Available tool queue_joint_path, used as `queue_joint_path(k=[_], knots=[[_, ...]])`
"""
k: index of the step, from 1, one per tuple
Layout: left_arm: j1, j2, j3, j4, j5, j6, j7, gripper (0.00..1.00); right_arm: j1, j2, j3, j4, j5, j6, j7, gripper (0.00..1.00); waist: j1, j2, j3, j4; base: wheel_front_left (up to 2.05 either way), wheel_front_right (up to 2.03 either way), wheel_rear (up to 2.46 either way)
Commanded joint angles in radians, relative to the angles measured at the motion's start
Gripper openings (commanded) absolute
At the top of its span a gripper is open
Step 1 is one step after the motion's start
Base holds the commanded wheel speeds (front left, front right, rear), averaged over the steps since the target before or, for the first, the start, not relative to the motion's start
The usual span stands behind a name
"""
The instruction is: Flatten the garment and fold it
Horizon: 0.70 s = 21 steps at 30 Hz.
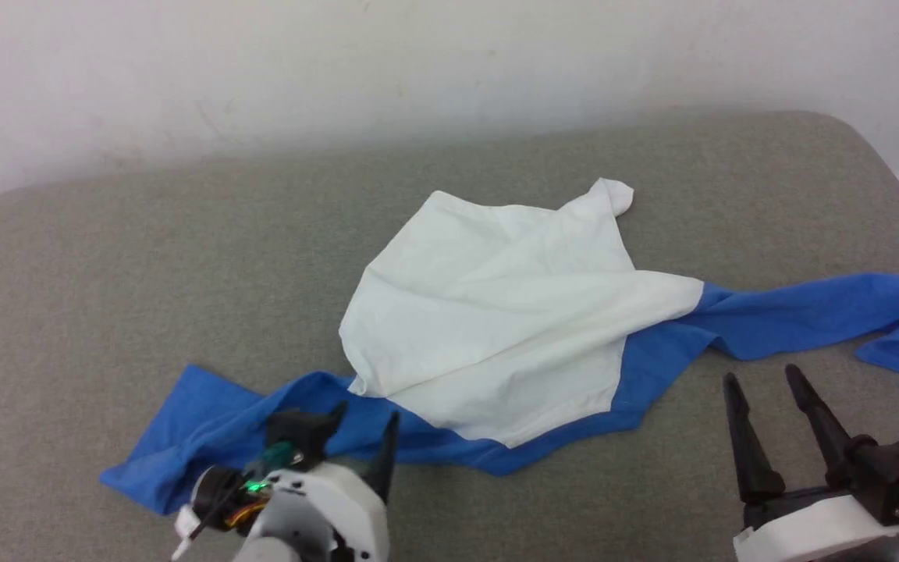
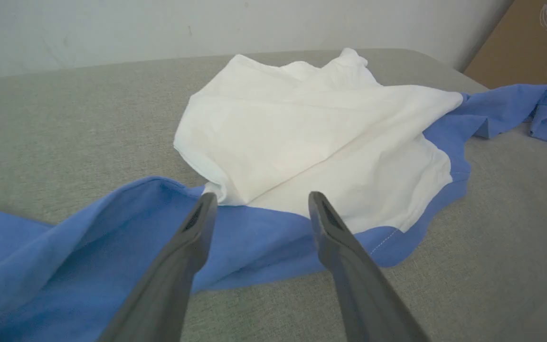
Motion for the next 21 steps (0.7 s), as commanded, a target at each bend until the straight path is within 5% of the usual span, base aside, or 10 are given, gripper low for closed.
queue_joint_path(k=[1, 18, 19, 21], knots=[[-0.046, 0.013, -0.042, 0.030, 0.005, -0.027, 0.085, 1.00, 0.014, 0.006, 0.016, -0.023, -0.015, -0.002, 0.008, 1.00, 0.0001, 0.0000, 0.008, -0.018, 0.00, 0.00, 0.00], [-0.282, 0.104, -0.388, 0.341, -0.112, -0.068, 0.585, 1.00, -0.027, 0.024, 0.049, -0.024, -0.033, -0.002, -0.001, 1.00, 0.0001, 0.0000, 0.108, -0.093, 0.00, 0.00, 0.00], [-0.289, 0.106, -0.419, 0.361, -0.130, -0.068, 0.625, 0.82, -0.030, 0.024, 0.047, -0.022, -0.032, -0.002, -0.001, 1.00, 0.0001, 0.0000, 0.112, -0.094, 0.00, 0.00, 0.00], [-0.300, 0.108, -0.463, 0.384, -0.173, -0.068, 0.685, 0.27, -0.037, 0.025, 0.042, -0.018, -0.032, -0.002, -0.002, 1.00, 0.0001, 0.0000, 0.115, -0.096, 0.00, 0.00, 0.00]])
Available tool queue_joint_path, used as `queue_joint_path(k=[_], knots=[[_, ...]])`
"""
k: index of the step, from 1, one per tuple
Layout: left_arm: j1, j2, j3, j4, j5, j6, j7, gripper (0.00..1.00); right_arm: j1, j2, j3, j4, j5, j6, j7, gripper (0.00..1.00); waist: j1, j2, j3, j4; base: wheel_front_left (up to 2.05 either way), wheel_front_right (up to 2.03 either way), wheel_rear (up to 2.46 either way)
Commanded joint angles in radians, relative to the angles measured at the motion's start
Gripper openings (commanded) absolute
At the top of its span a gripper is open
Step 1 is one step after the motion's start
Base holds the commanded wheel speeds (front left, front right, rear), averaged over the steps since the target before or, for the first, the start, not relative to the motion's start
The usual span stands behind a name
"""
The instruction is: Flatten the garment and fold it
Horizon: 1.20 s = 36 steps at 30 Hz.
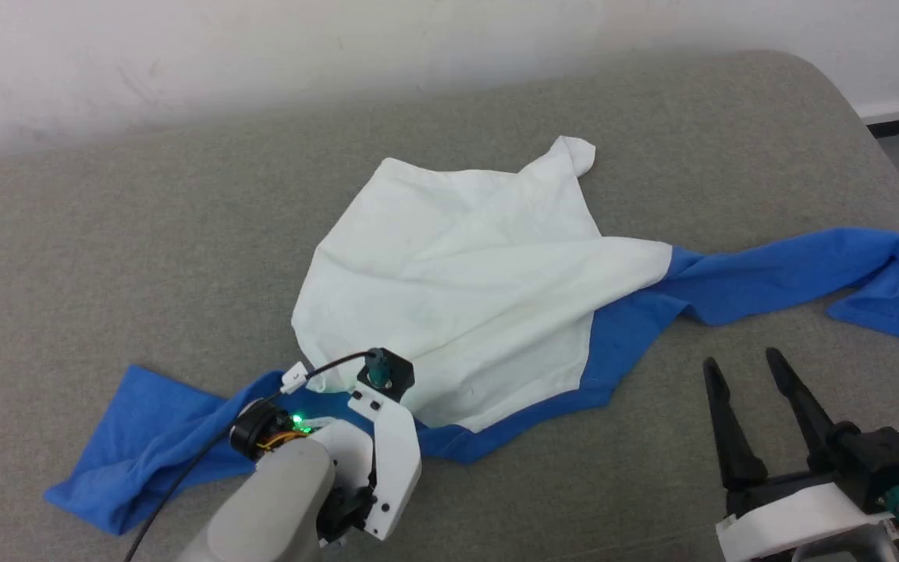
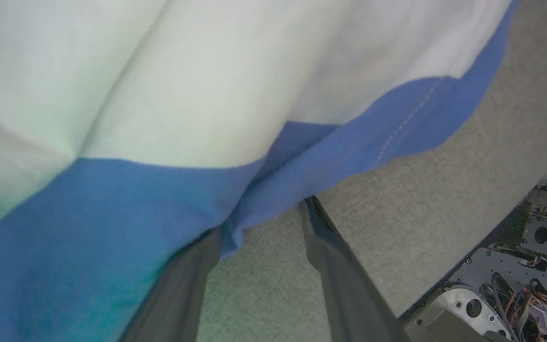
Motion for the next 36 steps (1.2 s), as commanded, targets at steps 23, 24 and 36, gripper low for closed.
queue_joint_path(k=[23, 24, 36], knots=[[0.196, -0.033, 0.109, -0.178, -0.077, 0.196, -0.605, 0.00, -0.233, -0.137, -0.030, 0.287, 0.260, -0.002, 0.449, 1.00, 0.0003, -0.0001, 0.039, 0.078, 0.00, 0.00, 0.00], [0.196, -0.035, 0.106, -0.192, -0.075, 0.196, -0.611, 0.00, -0.264, -0.147, -0.025, 0.312, 0.274, -0.002, 0.473, 1.00, 0.0003, -0.0001, 0.048, 0.085, 0.00, 0.00, 0.00], [0.149, -0.046, 0.080, -0.245, -0.060, 0.193, -0.622, 0.00, -0.575, -0.219, 0.100, 0.608, 0.412, -0.002, 0.645, 1.00, 0.0003, -0.0001, 0.151, 0.135, 0.00, 0.00, 0.00]])
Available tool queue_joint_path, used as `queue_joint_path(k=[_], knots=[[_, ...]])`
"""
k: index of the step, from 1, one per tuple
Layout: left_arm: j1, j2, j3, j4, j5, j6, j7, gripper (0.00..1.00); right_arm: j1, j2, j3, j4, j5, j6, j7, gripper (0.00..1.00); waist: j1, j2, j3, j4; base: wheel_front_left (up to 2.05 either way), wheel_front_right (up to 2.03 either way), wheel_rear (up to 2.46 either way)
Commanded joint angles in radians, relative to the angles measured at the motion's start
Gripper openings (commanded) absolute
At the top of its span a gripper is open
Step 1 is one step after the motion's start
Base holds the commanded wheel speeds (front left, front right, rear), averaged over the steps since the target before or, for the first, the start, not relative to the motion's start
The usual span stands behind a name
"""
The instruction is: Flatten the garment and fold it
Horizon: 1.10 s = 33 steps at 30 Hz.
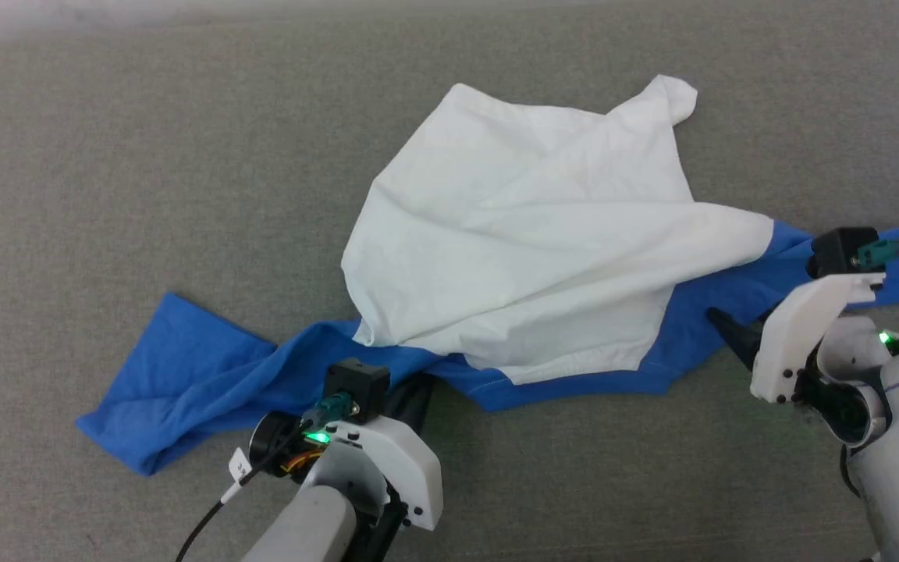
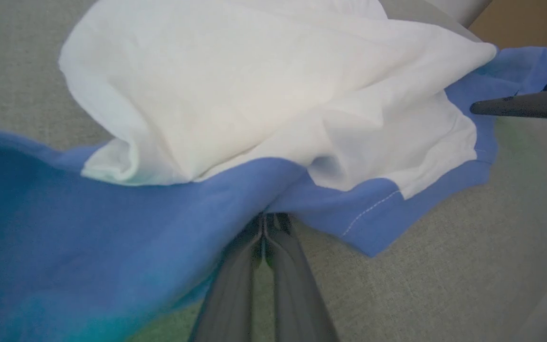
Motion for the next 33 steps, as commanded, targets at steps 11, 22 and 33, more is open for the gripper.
queue_joint_path(k=[11, 22, 33], knots=[[-0.012, 0.004, -0.005, 0.019, -0.002, -0.007, -0.017, 0.00, -0.014, -0.019, 0.189, 0.139, 0.152, -0.001, 0.162, 0.00, -0.0003, -0.0002, 0.011, 0.016, 0.00, 0.00, 0.00], [0.027, 0.027, 0.049, -0.064, -0.044, 0.006, -0.094, 0.00, -0.003, -0.133, 0.245, -0.096, 0.120, -0.001, -0.205, 0.00, -0.0003, -0.0002, -0.119, -0.013, 0.00, 0.00, 0.00], [-0.105, 0.135, 0.193, -0.309, -0.043, 0.057, -0.109, 0.00, -0.016, -0.117, 0.075, -0.457, 0.011, -0.001, -0.261, 0.00, -0.0003, -0.0002, -0.202, -0.036, 0.00, 0.00, 0.00]])
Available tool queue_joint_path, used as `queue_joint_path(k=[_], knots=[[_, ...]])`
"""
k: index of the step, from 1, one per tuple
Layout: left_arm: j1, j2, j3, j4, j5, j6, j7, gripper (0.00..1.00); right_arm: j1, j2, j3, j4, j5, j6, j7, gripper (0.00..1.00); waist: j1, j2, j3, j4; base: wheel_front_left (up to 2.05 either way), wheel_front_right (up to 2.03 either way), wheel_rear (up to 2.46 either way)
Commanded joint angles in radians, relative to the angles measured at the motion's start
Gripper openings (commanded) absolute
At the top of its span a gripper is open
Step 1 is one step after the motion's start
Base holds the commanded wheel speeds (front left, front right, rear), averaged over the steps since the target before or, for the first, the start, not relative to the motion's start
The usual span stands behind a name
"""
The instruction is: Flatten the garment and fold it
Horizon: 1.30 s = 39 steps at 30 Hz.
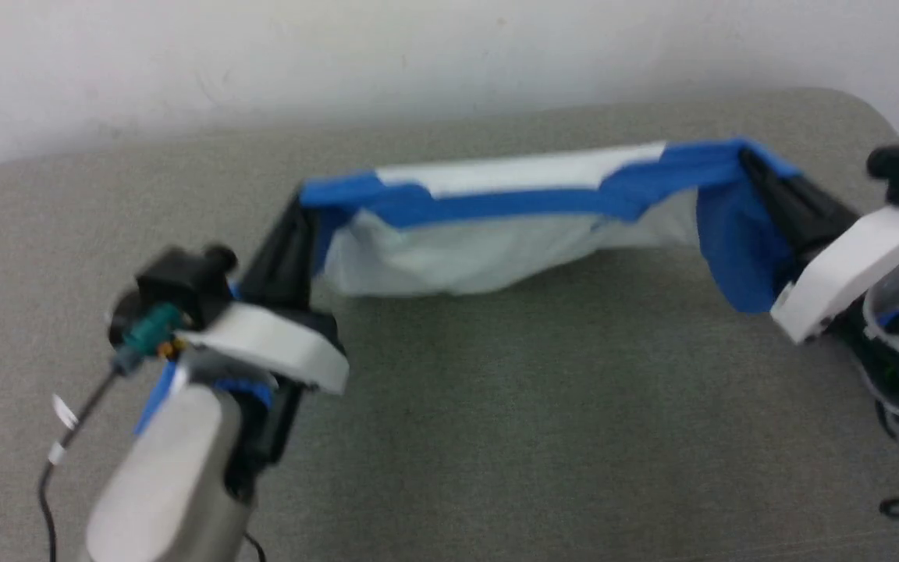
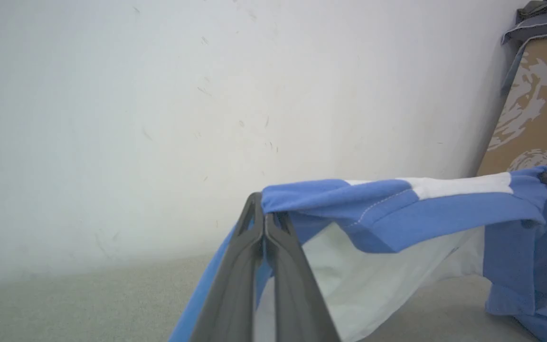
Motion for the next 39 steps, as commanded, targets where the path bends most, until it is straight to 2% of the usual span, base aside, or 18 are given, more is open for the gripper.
queue_joint_path(k=[1, 7, 15, 16, 23, 29, 35, 39], knots=[[-0.055, 0.010, 0.022, -0.012, 0.000, 0.006, 0.006, 0.00, -0.038, 0.004, -0.028, -0.027, -0.018, -0.002, -0.002, 0.00, 0.0002, -0.0002, -0.012, -0.009, 0.00, 0.00, 0.00], [-0.300, 0.036, 0.072, 0.022, 0.007, 0.002, 0.047, 0.00, -0.230, 0.038, -0.081, -0.071, -0.060, -0.002, 0.039, 0.00, 0.0002, -0.0002, 0.017, -0.018, 0.00, 0.00, 0.00], [-0.687, 0.021, 0.081, 0.283, 0.036, -0.013, 0.081, 0.00, -0.556, 0.038, -0.092, 0.096, -0.067, -0.002, 0.047, 0.00, 0.0002, -0.0002, 0.144, -0.027, 0.00, 0.00, 0.00], [-0.687, 0.021, 0.081, 0.283, 0.036, -0.013, 0.081, 0.00, -0.556, 0.038, -0.092, 0.096, -0.067, -0.002, 0.047, 0.00, 0.0002, -0.0002, 0.144, -0.027, 0.00, 0.00, 0.00], [-0.994, 0.016, 0.069, 0.547, 0.083, -0.022, 0.061, 0.00, -0.850, 0.057, -0.071, 0.337, -0.088, -0.002, -0.054, 0.00, 0.0002, -0.0002, 0.303, -0.057, 0.00, 0.00, 0.00], [-1.209, 0.027, 0.077, 0.691, 0.108, -0.019, 0.012, 0.00, -1.058, 0.091, -0.050, 0.503, -0.106, -0.002, -0.198, 0.00, 0.0002, -0.0002, 0.422, -0.091, 0.00, 0.00, 0.00], [-1.334, 0.039, 0.072, 0.779, 0.126, -0.016, -0.016, 0.00, -1.202, 0.129, -0.015, 0.637, -0.112, -0.002, -0.308, 0.00, 0.0002, -0.0002, 0.505, -0.108, 0.00, 0.00, 0.00], [-1.351, 0.037, 0.078, 0.833, 0.114, -0.021, -0.043, 0.00, -1.228, 0.150, 0.033, 0.698, -0.100, -0.002, -0.352, 0.00, 0.0002, -0.0002, 0.543, -0.109, 0.00, 0.00, 0.00]])
